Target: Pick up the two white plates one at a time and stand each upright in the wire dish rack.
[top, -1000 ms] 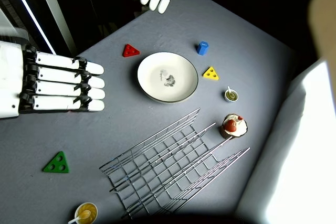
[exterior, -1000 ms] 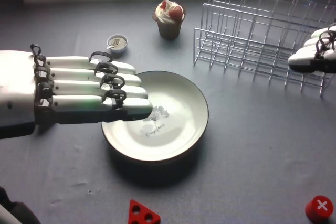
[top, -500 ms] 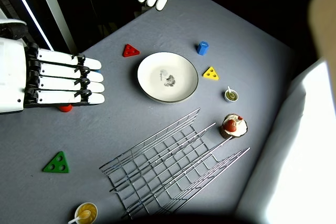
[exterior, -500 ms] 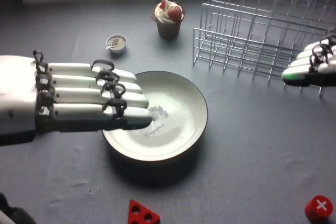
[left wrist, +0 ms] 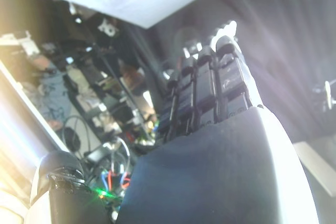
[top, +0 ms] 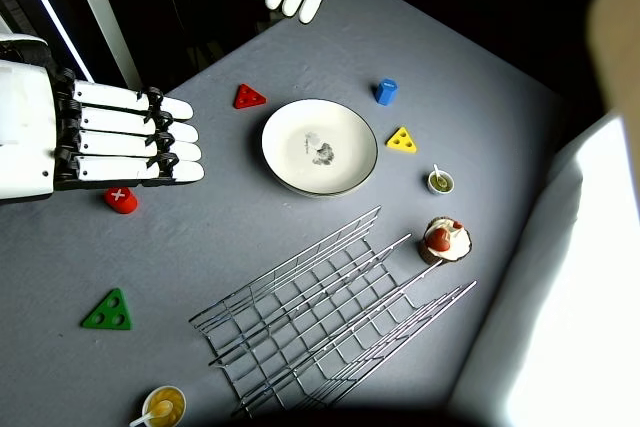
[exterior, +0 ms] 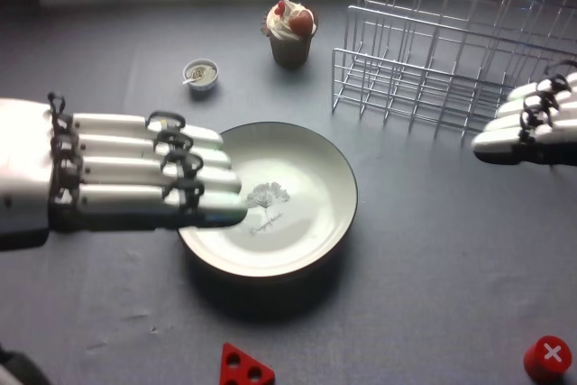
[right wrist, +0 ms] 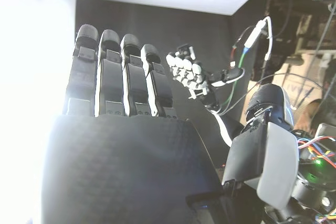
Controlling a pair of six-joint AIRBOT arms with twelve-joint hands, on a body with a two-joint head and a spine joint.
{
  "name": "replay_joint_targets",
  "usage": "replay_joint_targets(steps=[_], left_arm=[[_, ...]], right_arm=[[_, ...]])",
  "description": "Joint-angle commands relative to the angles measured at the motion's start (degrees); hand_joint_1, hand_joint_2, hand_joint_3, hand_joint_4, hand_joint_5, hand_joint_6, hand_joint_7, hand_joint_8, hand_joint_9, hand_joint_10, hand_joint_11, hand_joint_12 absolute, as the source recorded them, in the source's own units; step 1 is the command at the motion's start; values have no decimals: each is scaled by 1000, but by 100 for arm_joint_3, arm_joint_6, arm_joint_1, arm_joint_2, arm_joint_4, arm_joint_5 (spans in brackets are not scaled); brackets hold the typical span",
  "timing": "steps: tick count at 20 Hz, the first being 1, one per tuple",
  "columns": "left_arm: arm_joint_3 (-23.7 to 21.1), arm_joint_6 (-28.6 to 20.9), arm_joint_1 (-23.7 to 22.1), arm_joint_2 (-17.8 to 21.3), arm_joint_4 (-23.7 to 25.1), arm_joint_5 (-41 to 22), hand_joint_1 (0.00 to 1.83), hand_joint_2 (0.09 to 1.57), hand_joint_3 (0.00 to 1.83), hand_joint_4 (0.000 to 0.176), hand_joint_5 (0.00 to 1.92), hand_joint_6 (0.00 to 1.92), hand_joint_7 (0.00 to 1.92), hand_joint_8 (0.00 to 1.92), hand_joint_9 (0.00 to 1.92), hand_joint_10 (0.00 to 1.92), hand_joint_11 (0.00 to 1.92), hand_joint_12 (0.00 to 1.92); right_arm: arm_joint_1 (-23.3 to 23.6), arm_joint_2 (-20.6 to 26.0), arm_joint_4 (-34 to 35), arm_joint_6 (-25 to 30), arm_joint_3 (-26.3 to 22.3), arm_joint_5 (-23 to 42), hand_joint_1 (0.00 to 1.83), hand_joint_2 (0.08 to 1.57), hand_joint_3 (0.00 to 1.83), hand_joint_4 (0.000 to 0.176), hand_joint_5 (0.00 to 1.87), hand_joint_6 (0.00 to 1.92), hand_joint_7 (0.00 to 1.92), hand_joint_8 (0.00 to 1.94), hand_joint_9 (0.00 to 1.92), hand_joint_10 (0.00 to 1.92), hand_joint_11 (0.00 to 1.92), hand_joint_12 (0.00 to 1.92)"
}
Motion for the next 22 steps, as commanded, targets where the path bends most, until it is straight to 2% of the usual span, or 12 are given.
replay_joint_targets(steps=[1,5,11,12,15,16,17,19,22], left_arm=[[42,-12,-56,-25,-437,-381,111,884,0,0,31,2,65,3,57,2,38,35],[177,-12,-56,-24,-157,-426,45,897,4,0,15,0,53,0,57,2,46,35],[398,-12,23,-21,16,-476,88,893,0,0,59,6,81,4,86,5,87,40],[410,-12,21,-18,80,-472,74,892,0,0,82,14,114,15,116,16,109,47],[447,-12,22,-19,286,-409,88,882,0,0,84,8,114,8,112,7,107,41],[455,-12,24,-19,356,-396,98,873,0,0,97,11,125,10,120,9,127,47],[456,-12,24,-15,413,-394,80,876,0,0,88,6,113,4,109,3,126,45],[456,-12,16,-14,511,-329,72,881,0,0,73,4,86,0,93,2,101,32],[495,-12,-78,-95,695,-153,77,890,2,0,47,3,46,0,80,0,79,20]], right_arm=[[87,13,190,135,14,255,116,889,3,0,110,0,138,0,130,0,121,38],[123,0,106,240,69,216,147,888,2,0,116,1,142,2,125,0,130,37],[97,32,87,240,93,375,107,887,1,0,135,2,170,4,162,7,177,46],[97,29,75,240,94,374,163,879,0,0,143,5,177,6,169,8,180,46],[90,28,27,234,59,376,111,901,8,0,95,0,141,0,149,0,178,41],[90,27,4,222,48,376,152,913,10,0,104,4,150,5,156,4,175,38],[86,27,-7,222,44,376,190,911,7,0,129,13,167,11,169,8,189,43],[78,27,-7,222,44,376,119,938,14,0,119,3,140,1,133,0,136,18],[83,13,-12,205,44,430,131,941,7,0,121,8,165,13,168,15,168,29]])
